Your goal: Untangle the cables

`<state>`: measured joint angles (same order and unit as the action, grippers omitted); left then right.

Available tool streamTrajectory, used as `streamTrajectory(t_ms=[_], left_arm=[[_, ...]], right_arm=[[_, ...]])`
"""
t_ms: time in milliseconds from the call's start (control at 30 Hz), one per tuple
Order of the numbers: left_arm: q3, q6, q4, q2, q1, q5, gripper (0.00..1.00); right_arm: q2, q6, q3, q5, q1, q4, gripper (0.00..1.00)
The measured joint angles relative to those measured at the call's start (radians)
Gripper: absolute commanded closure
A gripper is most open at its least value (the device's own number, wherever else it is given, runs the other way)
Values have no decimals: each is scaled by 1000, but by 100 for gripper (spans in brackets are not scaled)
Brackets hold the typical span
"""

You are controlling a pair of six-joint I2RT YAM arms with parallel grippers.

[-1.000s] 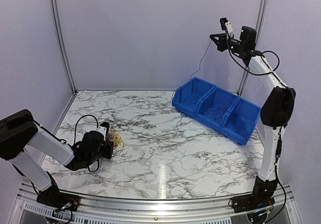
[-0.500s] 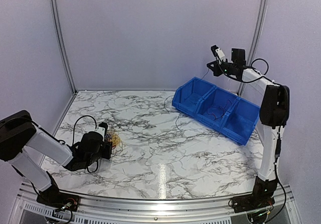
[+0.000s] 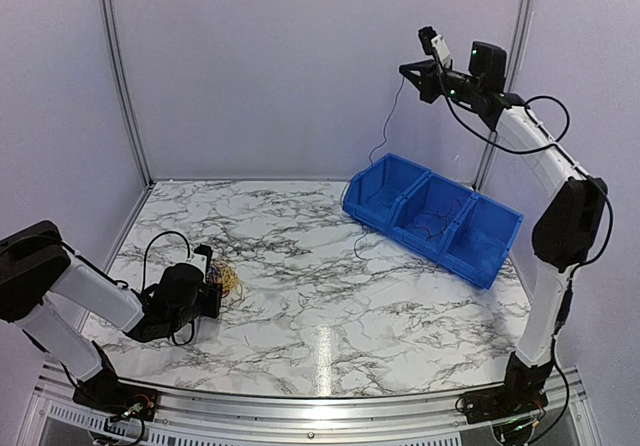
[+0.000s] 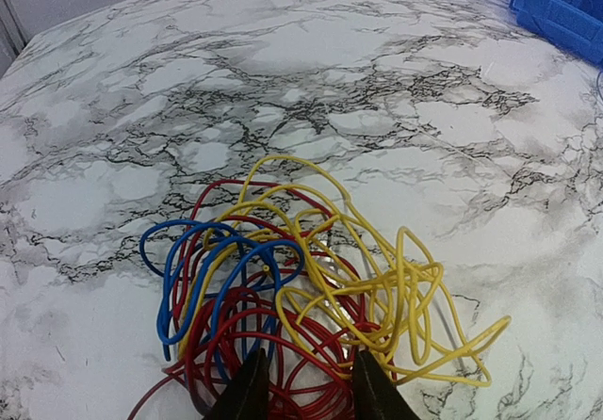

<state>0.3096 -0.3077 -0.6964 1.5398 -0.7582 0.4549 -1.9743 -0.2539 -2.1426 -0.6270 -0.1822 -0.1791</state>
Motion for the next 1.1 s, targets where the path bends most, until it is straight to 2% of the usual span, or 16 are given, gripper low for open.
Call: streamTrajectory(t_ms=[167,667,1000,1033,1100], left_arm=[[-11,0,1,-10,0,0,67],[-11,-7,2,-13,0,0,65],[-27,-24,3,-27,0,0,64],[-32,-25,3,-33,0,0,63],[-41,-27,5,-43,0,0,63]], right_arm=[[24,-3,-18,26,-14,8,100],[7,18,19,124,94,23,100],[-244,-10,13,159,73,6,100],[-274,-14,13,164,69,-5,96],[-320,-26,13,170,61,-28,78]])
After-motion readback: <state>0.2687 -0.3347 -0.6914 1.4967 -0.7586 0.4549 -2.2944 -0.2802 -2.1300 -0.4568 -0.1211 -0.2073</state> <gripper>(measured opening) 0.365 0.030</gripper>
